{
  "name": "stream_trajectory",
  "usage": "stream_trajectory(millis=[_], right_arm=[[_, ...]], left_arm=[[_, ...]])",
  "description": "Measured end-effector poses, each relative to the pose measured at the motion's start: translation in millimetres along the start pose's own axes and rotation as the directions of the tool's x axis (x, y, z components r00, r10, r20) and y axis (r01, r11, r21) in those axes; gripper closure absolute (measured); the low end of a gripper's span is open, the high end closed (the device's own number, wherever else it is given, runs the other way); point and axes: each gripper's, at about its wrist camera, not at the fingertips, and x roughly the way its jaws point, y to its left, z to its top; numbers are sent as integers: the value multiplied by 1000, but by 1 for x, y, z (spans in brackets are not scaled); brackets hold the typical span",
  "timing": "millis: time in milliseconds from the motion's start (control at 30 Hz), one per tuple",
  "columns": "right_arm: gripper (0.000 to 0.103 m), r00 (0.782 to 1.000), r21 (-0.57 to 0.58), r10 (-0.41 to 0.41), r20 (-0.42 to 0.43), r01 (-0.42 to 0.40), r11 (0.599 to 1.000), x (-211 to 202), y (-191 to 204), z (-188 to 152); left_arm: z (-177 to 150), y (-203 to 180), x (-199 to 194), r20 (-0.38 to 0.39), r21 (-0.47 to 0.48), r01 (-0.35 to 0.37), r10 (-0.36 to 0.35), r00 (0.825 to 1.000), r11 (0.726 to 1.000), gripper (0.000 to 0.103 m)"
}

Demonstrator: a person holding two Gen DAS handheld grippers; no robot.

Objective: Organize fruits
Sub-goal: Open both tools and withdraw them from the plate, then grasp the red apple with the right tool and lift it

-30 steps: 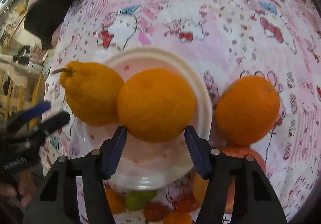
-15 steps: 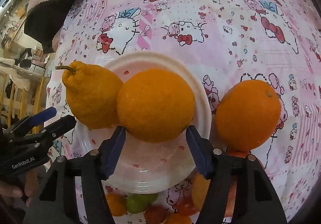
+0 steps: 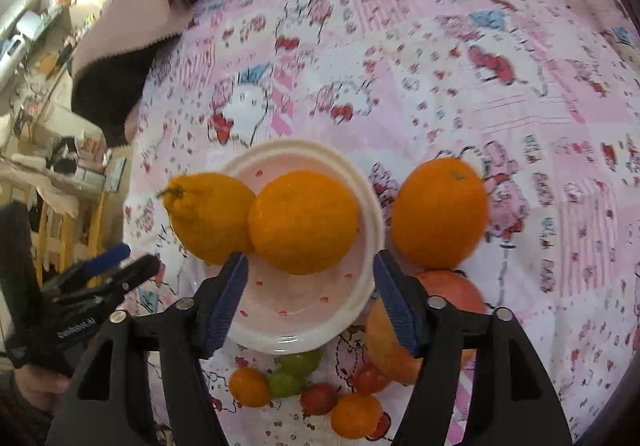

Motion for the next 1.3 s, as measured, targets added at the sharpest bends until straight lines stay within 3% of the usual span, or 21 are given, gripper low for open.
stream_trajectory(millis=[67, 233, 400, 500, 600, 900, 1200, 1300], right_arm=[[21, 999, 38, -9, 40, 7, 999, -17, -13, -3], [19, 996, 210, -32, 81, 14, 978, -42, -59, -13], [15, 999, 308, -54, 1, 51, 950, -33, -84, -26], [14, 996, 301, -28, -82, 52, 952, -10, -82, -35], [14, 988, 257, -52, -143, 88, 963, 9, -73, -39], [14, 966, 190, -118, -230, 163, 968, 51, -65, -44], [17, 962, 111, -177, -206, 203, 973, 54, -58, -45], [17, 973, 130, -153, -172, 176, 976, 36, -59, -48]], left_arm=[[-3, -2, -9, 30, 12, 3, -3, 1000, 1000, 25], [-12, -11, -28, 88, 44, 21, -25, 996, 999, 25], [-20, -26, -38, 137, 89, 28, -40, 990, 996, 23], [-20, -32, -36, 134, 101, 47, -60, 989, 994, 20], [-18, -38, -33, 130, 106, 47, -61, 990, 993, 20], [-16, -42, -29, 129, 103, 61, -74, 989, 993, 20], [-11, -41, -30, 138, 94, 65, -77, 987, 993, 20], [-9, -42, -33, 143, 93, 77, -89, 986, 993, 20]])
